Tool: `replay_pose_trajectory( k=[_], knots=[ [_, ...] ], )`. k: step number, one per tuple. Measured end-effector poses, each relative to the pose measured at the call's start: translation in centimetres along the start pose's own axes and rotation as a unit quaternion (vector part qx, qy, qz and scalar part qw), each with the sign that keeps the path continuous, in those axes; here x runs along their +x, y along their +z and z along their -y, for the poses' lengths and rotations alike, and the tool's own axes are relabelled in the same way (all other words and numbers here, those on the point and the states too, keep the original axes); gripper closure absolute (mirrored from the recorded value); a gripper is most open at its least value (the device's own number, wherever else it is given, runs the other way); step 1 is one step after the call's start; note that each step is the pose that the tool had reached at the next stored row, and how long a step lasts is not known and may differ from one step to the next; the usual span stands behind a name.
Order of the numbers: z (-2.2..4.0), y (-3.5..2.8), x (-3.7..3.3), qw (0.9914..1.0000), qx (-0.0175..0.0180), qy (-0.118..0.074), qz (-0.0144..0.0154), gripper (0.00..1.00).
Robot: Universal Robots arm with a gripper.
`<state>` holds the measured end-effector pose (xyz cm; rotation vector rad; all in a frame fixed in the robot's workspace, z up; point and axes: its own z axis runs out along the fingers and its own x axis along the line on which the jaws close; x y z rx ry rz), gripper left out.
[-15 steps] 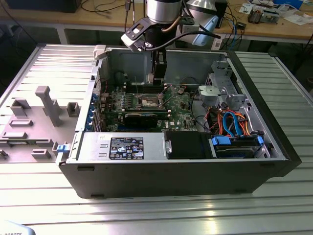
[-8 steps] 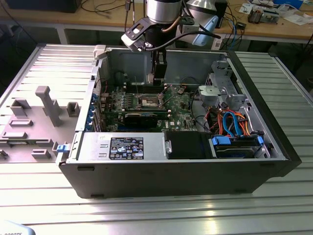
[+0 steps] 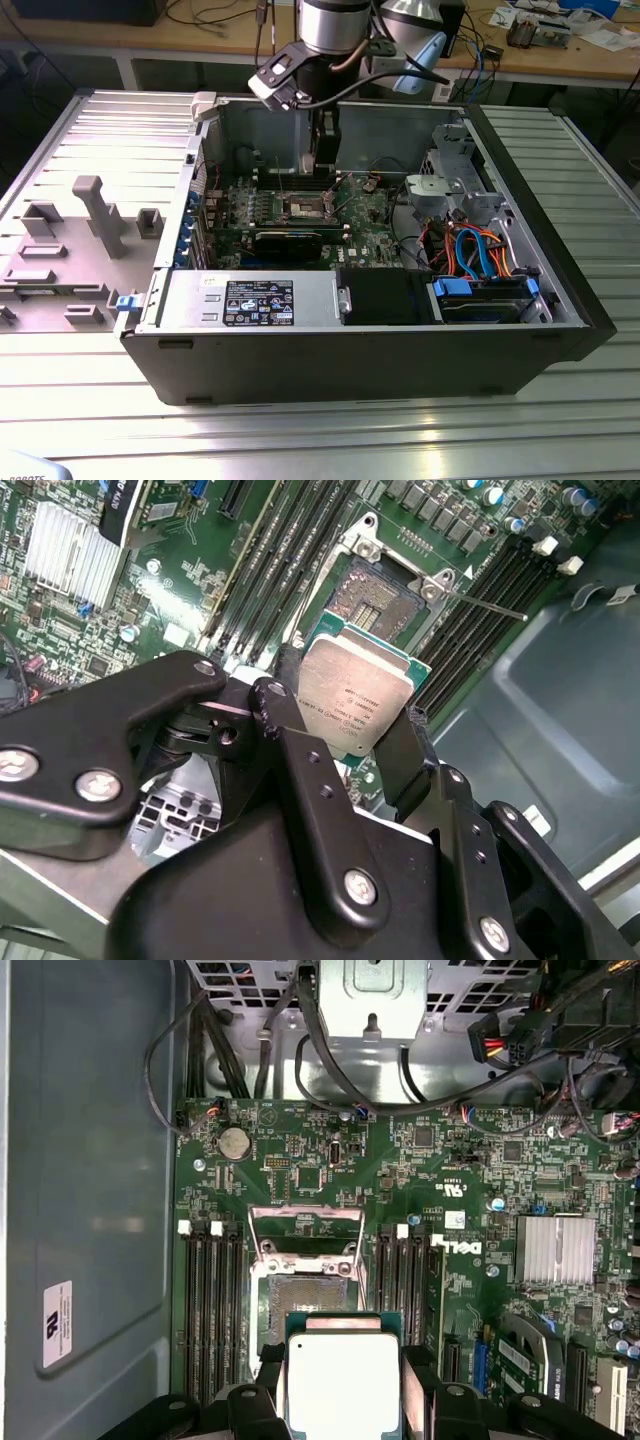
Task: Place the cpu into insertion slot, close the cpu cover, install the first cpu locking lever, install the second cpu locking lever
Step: 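Place the cpu into insertion slot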
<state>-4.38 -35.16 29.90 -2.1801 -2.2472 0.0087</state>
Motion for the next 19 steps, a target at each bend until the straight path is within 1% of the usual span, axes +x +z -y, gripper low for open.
replay_pose_trajectory(
  k=[2, 4, 5, 8, 13, 16, 17, 18, 19],
  knots=[
    [-0.01, 0.33, 0.22, 1.0, 0.0001, 0.0, 0.0001, 0.46],
    [-0.03, 0.85, 0.81, 1.0, 0.0, 0.0, 0.0002, 0.46],
    [-0.04, 1.0, 1.05, 1.0, 0.0001, 0.0, 0.0003, 0.46],
    [-0.06, 1.51, 1.55, 0.99999, 0.0, 0.003, 0.0003, 0.46],
    [-0.07, 1.98, 1.62, 0.99999, 0.0, 0.004, 0.0003, 0.46],
    [-0.07, 2.29, 1.62, 0.99999, -0.001, 0.004, 0.0003, 0.46],
    [-0.06, 2.47, 1.6, 0.99998, -0.0038, 0.004, 0.0004, 0.46],
    [-0.08, 2.63, 1.59, 0.99998, -0.0053, 0.004, 0.0005, 0.46],
    [-0.08, 2.73, 1.59, 0.99997, -0.0057, 0.005, 0.0006, 0.46]
  ],
)
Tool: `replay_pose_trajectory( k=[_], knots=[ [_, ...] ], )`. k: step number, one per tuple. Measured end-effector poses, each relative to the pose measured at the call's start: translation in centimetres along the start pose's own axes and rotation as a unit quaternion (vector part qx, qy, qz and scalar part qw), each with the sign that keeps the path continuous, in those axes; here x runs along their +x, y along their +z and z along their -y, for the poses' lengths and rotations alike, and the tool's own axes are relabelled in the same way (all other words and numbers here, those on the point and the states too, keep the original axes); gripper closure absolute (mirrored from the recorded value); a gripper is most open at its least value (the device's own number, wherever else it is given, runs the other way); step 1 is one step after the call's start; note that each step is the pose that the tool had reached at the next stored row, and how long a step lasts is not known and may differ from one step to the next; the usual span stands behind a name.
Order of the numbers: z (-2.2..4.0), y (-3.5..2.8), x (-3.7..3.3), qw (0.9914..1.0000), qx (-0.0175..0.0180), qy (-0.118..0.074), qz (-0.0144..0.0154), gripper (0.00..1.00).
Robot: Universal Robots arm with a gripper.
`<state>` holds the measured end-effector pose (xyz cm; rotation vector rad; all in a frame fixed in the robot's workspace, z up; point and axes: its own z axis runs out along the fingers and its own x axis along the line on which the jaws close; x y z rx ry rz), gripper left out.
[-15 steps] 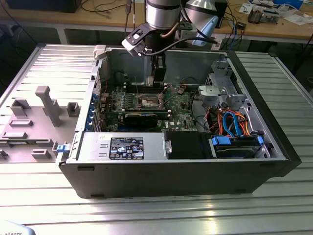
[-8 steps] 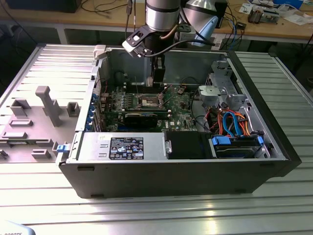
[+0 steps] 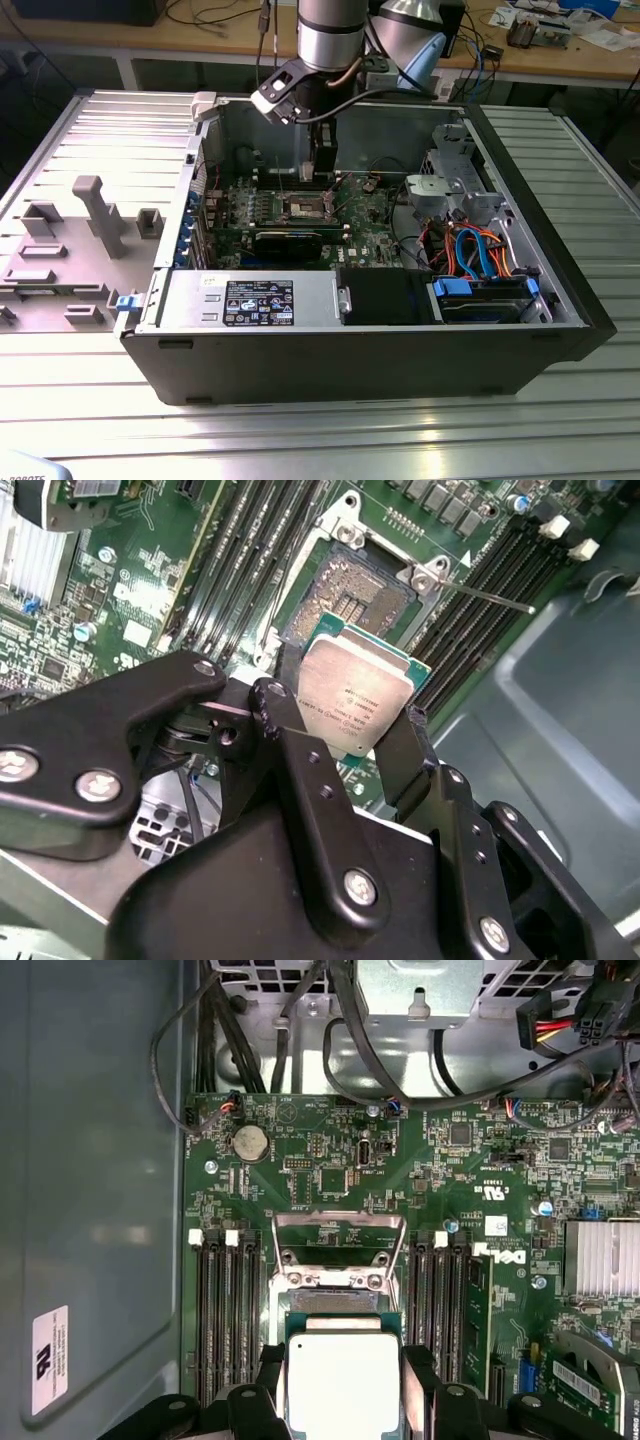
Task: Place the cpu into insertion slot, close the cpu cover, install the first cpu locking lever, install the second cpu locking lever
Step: 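Place the cpu into insertion slot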
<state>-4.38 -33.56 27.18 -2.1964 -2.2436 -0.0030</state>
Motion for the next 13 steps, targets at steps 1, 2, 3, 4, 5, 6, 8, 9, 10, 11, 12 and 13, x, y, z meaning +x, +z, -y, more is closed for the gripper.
replay_pose_trajectory(
  k=[1, 2, 3, 4, 5, 6, 8, 9, 10, 11, 12, 13],
  knots=[
    [0.0, 0.06, 0.0, 1.0, -0.0001, 0.001, 0.0, 0.46],
    [0.0, 0.11, 0.0, 1.0, -0.0001, 0.002, 0.0, 0.46],
    [0.01, 0.14, 0.0, 1.0, -0.0001, 0.003, 0.0001, 0.46],
    [0.01, 0.22, 0.0, 0.99999, -0.0007, 0.004, 0.0, 0.46],
    [0.01, 0.34, 0.0, 0.99998, -0.0048, 0.004, 0.0002, 0.46],
    [0.01, 0.45, 0.0, 0.99995, -0.0094, 0.004, 0.0002, 0.46],
    [0.01, 0.72, 0.0, 0.99994, -0.0108, 0.003, 0.0002, 0.46],
    [0.01, 0.87, 0.0, 0.99994, -0.0108, 0.003, 0.0002, 0.46],
    [0.01, 1.08, 0.0, 0.99994, -0.0108, 0.003, 0.0002, 0.46],
    [0.05, 1.43, 0.0, 0.99994, -0.0108, 0.004, 0.0003, 0.46],
    [0.12, 1.74, 0.0, 0.99994, -0.0108, 0.004, 0.0002, 0.46],
    [0.32, 2.05, 0.0, 0.99994, -0.0109, 0.003, 0.0001, 0.46]
  ],
)
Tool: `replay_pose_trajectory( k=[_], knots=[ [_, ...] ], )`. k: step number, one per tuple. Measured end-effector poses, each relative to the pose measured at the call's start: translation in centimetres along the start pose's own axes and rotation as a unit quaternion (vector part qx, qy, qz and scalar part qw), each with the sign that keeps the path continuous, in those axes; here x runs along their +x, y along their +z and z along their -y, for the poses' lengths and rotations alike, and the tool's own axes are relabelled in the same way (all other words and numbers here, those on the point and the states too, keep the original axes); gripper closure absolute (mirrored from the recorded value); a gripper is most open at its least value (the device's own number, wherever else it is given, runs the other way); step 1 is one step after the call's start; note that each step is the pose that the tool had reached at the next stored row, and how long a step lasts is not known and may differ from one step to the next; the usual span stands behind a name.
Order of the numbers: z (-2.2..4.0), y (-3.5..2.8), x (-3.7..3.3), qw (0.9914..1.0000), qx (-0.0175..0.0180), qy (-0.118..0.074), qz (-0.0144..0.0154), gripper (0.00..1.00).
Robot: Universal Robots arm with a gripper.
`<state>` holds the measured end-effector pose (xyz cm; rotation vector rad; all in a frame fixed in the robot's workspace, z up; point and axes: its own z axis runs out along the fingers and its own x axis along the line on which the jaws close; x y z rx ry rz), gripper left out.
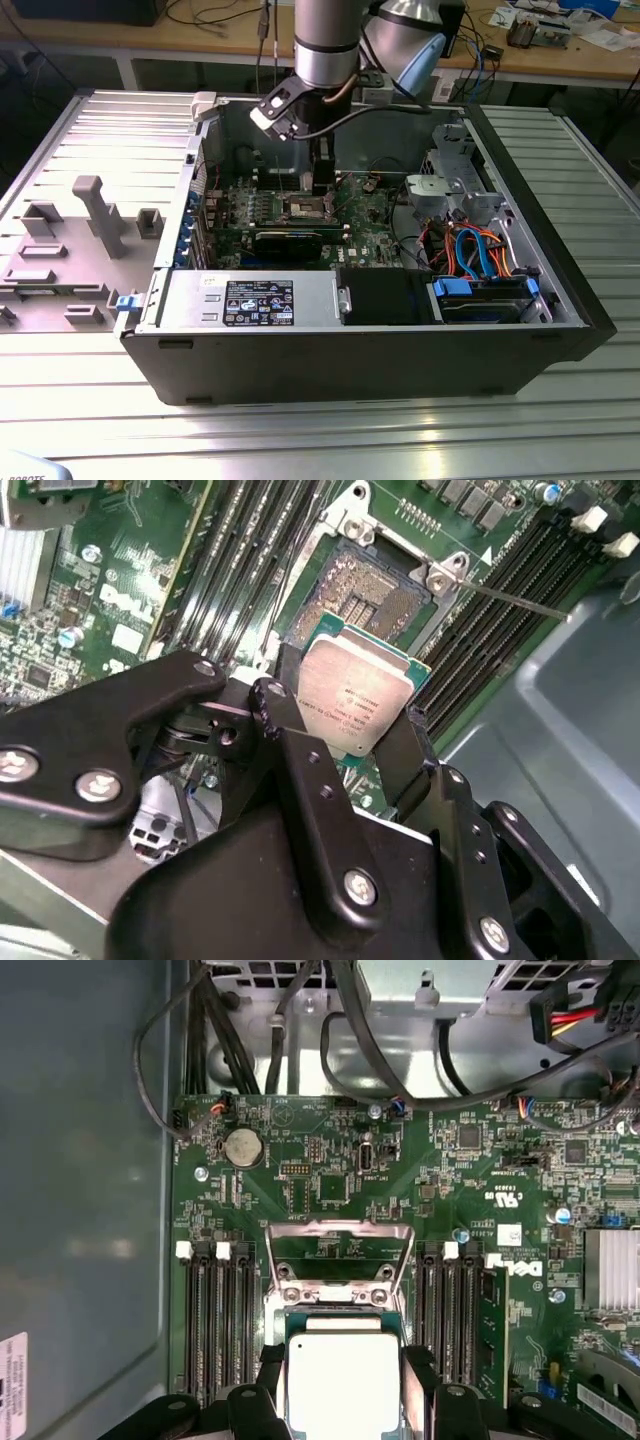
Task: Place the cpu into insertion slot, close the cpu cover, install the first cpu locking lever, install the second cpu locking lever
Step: 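Place the cpu into insertion slot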
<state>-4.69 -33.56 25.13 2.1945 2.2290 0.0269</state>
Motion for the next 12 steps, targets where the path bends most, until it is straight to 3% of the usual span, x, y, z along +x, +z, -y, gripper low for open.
replay_pose_trajectory(
  k=[4, 12],
  knots=[
    [0.75, 0.97, 0.01, 0.99997, 0.0001, -0.008, -0.0001, 0.46],
    [0.97, 2.74, 0.03, 0.99997, 0.0, -0.008, -0.0002, 0.46]
  ],
)
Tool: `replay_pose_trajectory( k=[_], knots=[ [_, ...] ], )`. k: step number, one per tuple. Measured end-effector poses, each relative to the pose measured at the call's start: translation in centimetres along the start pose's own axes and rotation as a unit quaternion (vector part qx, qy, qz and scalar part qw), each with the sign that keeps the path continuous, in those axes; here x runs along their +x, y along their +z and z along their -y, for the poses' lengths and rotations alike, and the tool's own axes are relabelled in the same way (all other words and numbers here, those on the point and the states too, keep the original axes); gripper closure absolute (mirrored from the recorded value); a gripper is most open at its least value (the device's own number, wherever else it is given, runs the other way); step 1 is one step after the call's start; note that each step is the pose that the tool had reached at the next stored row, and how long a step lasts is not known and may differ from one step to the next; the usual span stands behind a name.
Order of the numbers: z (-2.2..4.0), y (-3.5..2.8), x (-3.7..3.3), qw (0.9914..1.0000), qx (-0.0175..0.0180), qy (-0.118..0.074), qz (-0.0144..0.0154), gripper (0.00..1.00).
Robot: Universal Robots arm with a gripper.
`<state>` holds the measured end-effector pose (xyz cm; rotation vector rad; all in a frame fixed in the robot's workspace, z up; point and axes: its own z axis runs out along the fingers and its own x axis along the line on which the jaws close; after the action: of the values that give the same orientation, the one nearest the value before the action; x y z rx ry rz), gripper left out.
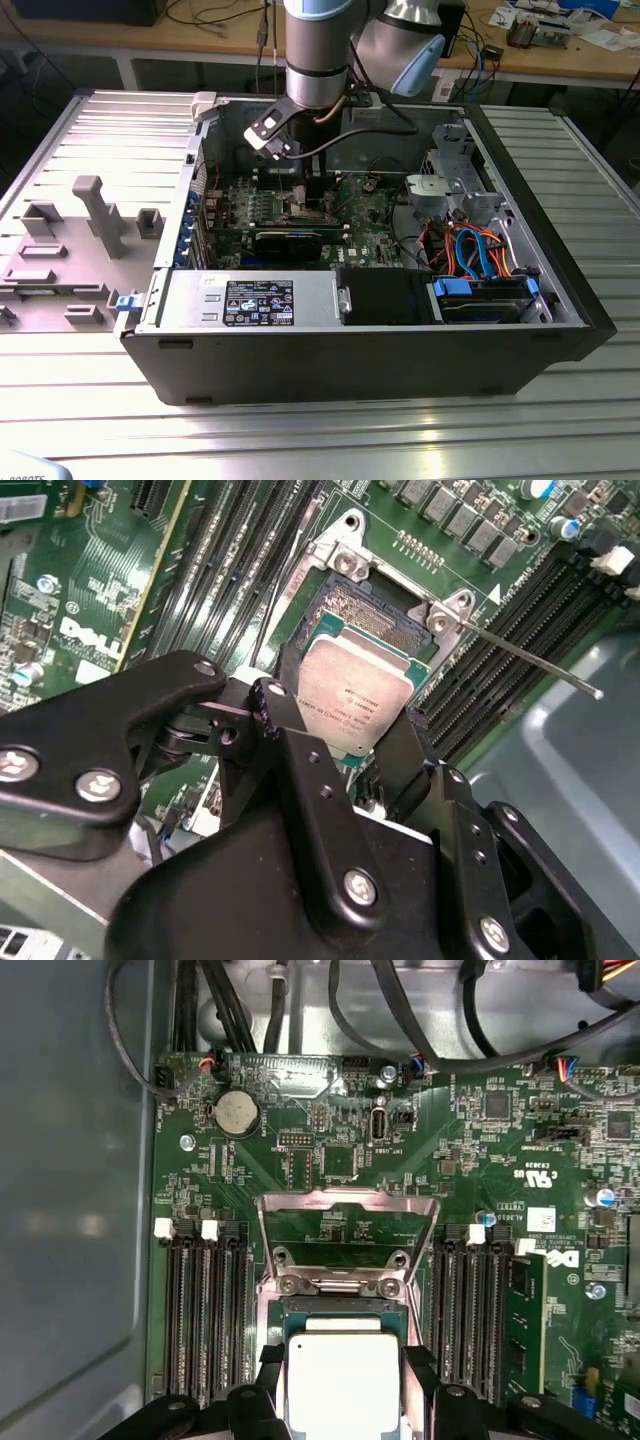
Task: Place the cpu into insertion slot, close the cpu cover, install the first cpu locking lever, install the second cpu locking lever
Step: 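Place the cpu into insertion slot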
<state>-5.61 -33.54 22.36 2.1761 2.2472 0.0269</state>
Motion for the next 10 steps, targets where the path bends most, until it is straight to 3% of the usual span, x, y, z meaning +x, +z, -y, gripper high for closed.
replay_pose_trajectory(
  k=[10],
  knots=[
    [0.53, 1.29, 0.04, 0.99997, 0.0004, 0.008, 0.0002, 0.46]
  ],
)
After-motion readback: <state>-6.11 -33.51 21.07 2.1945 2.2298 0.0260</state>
